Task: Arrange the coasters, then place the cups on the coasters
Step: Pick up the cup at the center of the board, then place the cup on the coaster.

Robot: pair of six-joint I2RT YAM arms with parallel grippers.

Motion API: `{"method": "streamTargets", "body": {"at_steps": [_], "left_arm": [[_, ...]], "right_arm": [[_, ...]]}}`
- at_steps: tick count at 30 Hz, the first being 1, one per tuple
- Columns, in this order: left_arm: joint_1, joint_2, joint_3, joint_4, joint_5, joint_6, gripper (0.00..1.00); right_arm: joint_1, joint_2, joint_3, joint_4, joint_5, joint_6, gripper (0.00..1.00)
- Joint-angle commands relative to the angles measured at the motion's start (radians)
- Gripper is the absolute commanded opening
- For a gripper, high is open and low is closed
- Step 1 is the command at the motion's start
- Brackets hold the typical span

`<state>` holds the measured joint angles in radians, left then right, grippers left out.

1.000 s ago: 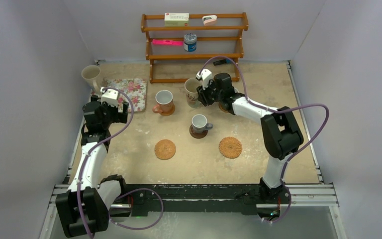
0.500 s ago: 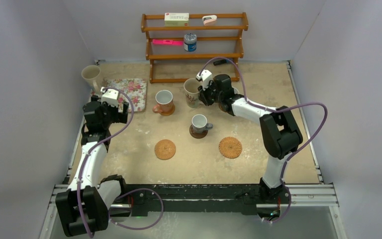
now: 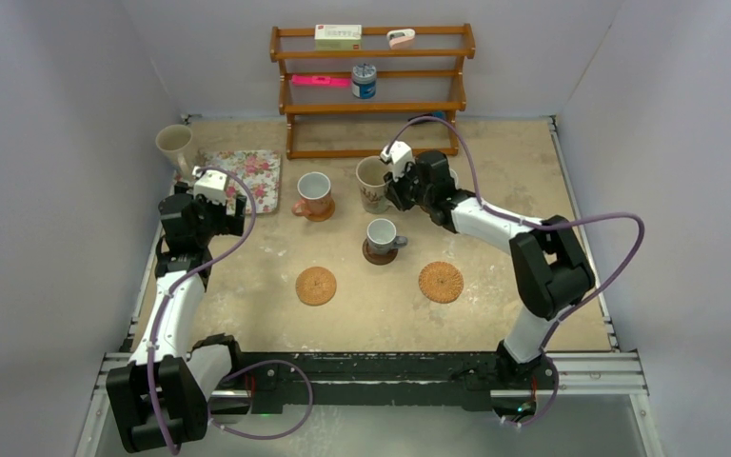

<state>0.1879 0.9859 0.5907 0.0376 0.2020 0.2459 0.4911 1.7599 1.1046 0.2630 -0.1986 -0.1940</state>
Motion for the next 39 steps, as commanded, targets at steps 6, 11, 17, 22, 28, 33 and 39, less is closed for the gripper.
{"method": "streamTargets", "body": {"at_steps": [6, 11, 17, 22, 28, 33, 39], "left_arm": [[0.005, -0.003, -0.009, 0.049, -0.011, -0.007, 1.00], [0.006, -0.023, -0.026, 0.076, -0.030, -0.013, 1.00], [0.005, -0.024, -0.031, 0.081, -0.022, -0.015, 1.00], [0.005, -0.019, -0.032, 0.082, -0.022, -0.015, 1.00], [0.005, -0.033, -0.043, 0.093, -0.021, -0.014, 1.00], [0.005, -0.035, -0.043, 0.093, -0.018, -0.014, 1.00], [0.005, -0.042, -0.046, 0.092, -0.019, -0.013, 1.00]], "right_arm": [[0.005, -0.165, -0.001, 0.136, 0.017, 0.000, 0.00], [0.004, -0.211, -0.008, 0.133, 0.022, -0.016, 0.00], [0.004, -0.280, -0.004, 0.096, 0.030, -0.042, 0.00], [0.000, -0.356, 0.016, 0.027, 0.025, -0.059, 0.00], [-0.003, -0.450, 0.038, -0.075, 0.025, -0.067, 0.00], [-0.009, -0.539, 0.029, -0.164, 0.030, -0.065, 0.00], [-0.020, -0.680, -0.052, -0.221, 0.051, -0.062, 0.00]]}}
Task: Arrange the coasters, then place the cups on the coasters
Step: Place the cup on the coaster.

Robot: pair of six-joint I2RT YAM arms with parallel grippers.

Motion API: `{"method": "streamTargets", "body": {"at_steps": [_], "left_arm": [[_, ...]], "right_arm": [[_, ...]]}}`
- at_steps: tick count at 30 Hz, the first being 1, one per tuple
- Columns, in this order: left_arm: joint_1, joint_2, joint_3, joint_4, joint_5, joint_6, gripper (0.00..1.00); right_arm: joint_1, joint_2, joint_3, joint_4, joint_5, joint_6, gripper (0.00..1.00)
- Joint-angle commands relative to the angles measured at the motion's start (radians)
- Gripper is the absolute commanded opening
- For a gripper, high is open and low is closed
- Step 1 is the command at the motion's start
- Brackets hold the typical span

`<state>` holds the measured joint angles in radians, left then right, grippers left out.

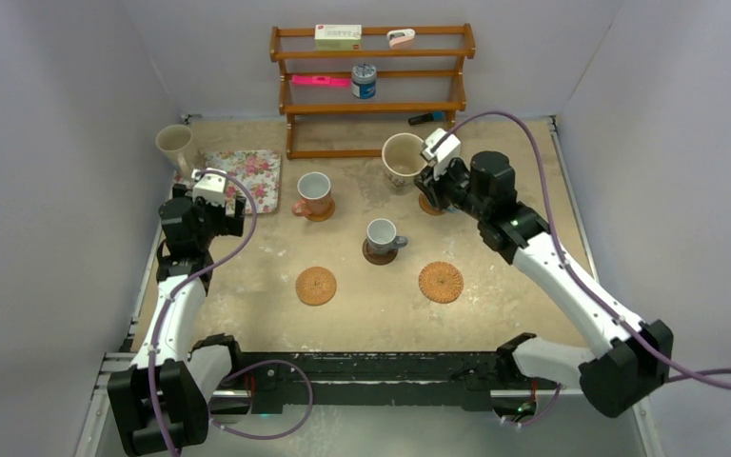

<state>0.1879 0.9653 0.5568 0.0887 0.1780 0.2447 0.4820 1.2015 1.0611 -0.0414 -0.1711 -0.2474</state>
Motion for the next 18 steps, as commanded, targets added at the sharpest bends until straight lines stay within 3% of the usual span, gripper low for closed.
{"method": "streamTargets", "body": {"at_steps": [1, 7, 12, 18], "left_arm": [[0.005, -0.023, -0.012, 0.042, 0.009, -0.010, 1.00], [0.005, -0.027, -0.014, 0.040, 0.015, -0.009, 1.00], [0.005, -0.024, -0.012, 0.036, 0.032, -0.008, 1.00], [0.005, -0.016, -0.010, 0.031, 0.045, -0.005, 1.00]], "right_arm": [[-0.015, -0.143, -0.024, 0.075, 0.030, -0.009, 0.00], [-0.076, -0.255, -0.093, 0.006, 0.036, -0.019, 0.00], [-0.192, -0.302, -0.124, -0.080, -0.045, -0.027, 0.00], [-0.239, -0.360, -0.198, -0.164, -0.125, -0.082, 0.00]]}}
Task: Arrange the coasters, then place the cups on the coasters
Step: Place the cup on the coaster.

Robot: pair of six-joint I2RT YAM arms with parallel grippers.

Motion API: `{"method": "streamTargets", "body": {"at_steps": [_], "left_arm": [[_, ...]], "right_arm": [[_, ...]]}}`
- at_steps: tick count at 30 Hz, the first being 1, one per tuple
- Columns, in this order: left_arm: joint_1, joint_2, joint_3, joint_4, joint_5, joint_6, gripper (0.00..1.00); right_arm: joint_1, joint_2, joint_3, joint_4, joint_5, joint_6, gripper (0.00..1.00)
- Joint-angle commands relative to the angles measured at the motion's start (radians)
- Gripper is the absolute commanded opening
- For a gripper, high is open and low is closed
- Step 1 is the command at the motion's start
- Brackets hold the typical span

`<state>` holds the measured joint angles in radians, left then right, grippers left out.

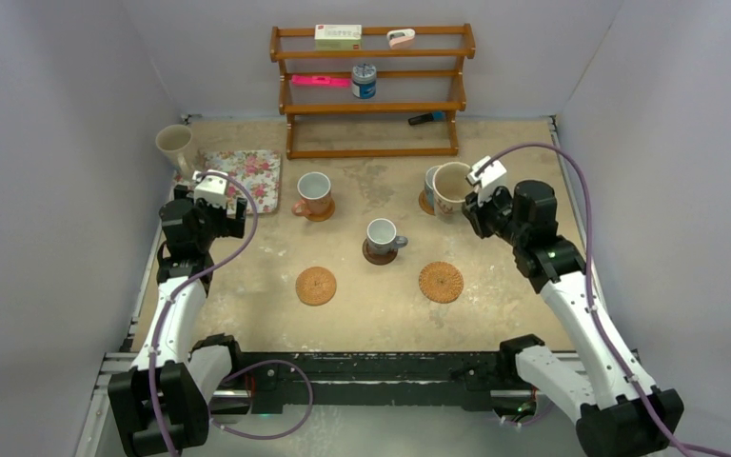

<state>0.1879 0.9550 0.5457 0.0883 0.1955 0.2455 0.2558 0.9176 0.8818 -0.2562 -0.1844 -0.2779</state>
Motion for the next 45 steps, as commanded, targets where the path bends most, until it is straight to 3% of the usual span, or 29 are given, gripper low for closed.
{"method": "streamTargets", "body": {"at_steps": [1, 9, 17, 33, 38, 45], "left_arm": [[0.005, -0.004, 0.002, 0.030, 0.029, -0.006, 1.00], [0.005, -0.001, 0.003, 0.028, 0.034, -0.007, 1.00], [0.005, -0.005, 0.002, 0.025, 0.043, -0.005, 1.00], [0.006, 0.002, 0.000, 0.027, 0.064, -0.002, 1.00], [0.005, 0.006, 0.002, 0.028, 0.067, -0.002, 1.00], [0.005, 0.007, 0.001, 0.030, 0.069, 0.001, 1.00]], "right_arm": [[-0.019, -0.093, -0.032, 0.041, -0.127, -0.063, 0.00], [-0.045, -0.200, -0.113, -0.032, -0.212, -0.135, 0.00], [-0.104, -0.172, -0.148, -0.075, -0.340, -0.195, 0.00], [-0.390, -0.118, -0.198, -0.215, -0.715, -0.456, 0.00], [-0.406, -0.140, -0.214, -0.296, -0.754, -0.557, 0.00], [-0.406, -0.219, -0.267, -0.276, -0.771, -0.544, 0.00]]}}
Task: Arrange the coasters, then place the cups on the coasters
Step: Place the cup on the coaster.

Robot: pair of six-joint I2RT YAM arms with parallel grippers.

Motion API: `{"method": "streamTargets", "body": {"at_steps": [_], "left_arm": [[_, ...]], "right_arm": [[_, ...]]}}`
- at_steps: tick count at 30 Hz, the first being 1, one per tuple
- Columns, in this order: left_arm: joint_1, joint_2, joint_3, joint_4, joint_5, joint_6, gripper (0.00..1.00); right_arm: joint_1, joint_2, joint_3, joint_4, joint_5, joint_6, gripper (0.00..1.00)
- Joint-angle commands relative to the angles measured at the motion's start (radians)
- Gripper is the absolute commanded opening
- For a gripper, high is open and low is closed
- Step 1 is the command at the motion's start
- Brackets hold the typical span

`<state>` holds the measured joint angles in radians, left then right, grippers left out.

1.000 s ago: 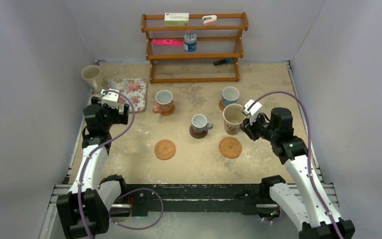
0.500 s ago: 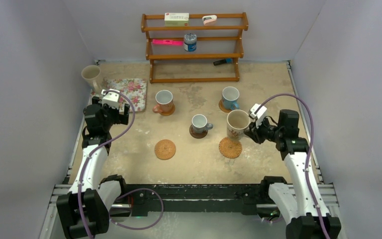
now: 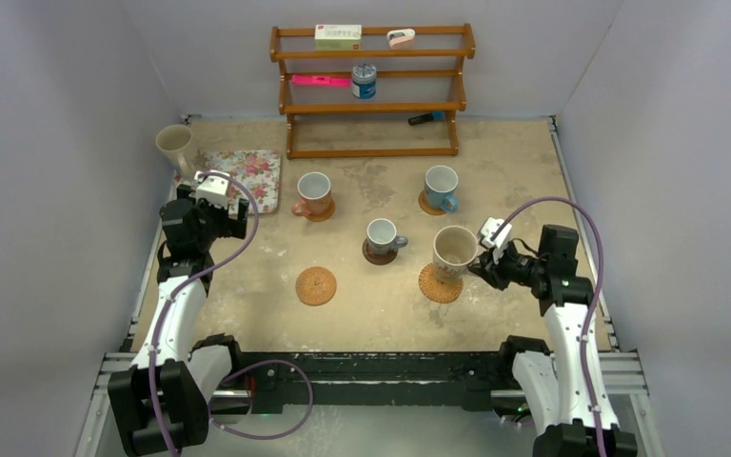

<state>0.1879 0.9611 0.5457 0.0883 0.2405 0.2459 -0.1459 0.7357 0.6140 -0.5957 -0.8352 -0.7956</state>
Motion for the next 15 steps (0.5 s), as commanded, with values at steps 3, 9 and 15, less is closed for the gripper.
{"method": "streamTargets", "body": {"at_steps": [3, 9, 15], "left_arm": [[0.005, 0.003, -0.001, 0.030, 0.028, 0.000, 1.00], [0.005, 0.004, -0.001, 0.030, 0.031, 0.002, 1.00], [0.005, 0.007, -0.003, 0.032, 0.037, 0.003, 1.00]], "right_arm": [[-0.004, 0.000, 0.007, 0.042, -0.140, -0.042, 0.00], [-0.003, 0.093, 0.035, -0.031, -0.175, -0.120, 0.00], [-0.004, 0.043, 0.014, 0.001, -0.144, -0.072, 0.00]]}}
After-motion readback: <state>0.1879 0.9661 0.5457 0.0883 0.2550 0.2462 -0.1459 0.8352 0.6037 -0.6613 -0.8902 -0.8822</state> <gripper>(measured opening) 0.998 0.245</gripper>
